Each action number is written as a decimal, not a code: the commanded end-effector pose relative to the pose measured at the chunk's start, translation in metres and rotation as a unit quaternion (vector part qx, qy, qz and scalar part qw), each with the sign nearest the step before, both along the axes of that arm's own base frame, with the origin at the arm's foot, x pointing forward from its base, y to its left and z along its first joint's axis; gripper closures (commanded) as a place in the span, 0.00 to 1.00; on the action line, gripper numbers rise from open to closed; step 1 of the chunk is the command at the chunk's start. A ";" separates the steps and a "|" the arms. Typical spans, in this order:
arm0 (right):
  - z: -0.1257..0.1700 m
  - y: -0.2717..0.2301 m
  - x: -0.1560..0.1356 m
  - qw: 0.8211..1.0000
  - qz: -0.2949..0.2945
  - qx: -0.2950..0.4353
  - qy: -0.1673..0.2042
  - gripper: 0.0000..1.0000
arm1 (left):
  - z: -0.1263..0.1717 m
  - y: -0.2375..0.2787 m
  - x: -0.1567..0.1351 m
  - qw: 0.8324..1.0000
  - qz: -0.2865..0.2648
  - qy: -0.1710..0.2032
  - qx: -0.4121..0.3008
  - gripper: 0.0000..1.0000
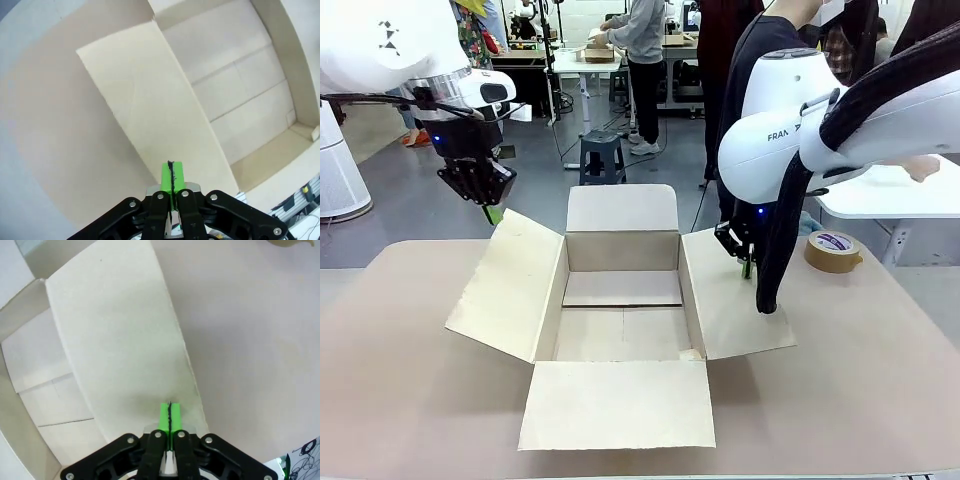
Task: Wrap the clocks to prevent damage.
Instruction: Open the side flaps of the Package Box.
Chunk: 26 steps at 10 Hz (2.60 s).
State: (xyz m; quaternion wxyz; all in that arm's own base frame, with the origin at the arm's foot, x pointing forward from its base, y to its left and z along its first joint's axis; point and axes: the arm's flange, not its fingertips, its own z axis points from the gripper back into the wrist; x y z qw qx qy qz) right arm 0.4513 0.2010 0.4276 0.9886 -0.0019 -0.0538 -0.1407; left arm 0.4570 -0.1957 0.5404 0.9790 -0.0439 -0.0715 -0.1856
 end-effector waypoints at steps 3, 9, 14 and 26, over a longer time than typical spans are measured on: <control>-0.016 -0.004 0.011 1.000 -0.016 0.002 -0.001 0.99 | -0.039 -0.003 0.012 0.999 0.049 -0.007 -0.005 0.99; -0.028 -0.015 0.013 1.000 -0.017 0.007 0.008 0.99 | -0.090 0.024 0.031 0.993 0.107 0.019 0.038 0.99; -0.041 -0.019 0.018 0.999 -0.007 0.027 0.020 0.99 | -0.123 0.043 0.040 0.993 0.116 0.030 -0.010 0.99; -0.053 -0.023 0.023 0.999 -0.005 0.032 0.037 0.99 | -0.165 0.048 0.039 0.992 0.118 0.052 -0.004 0.99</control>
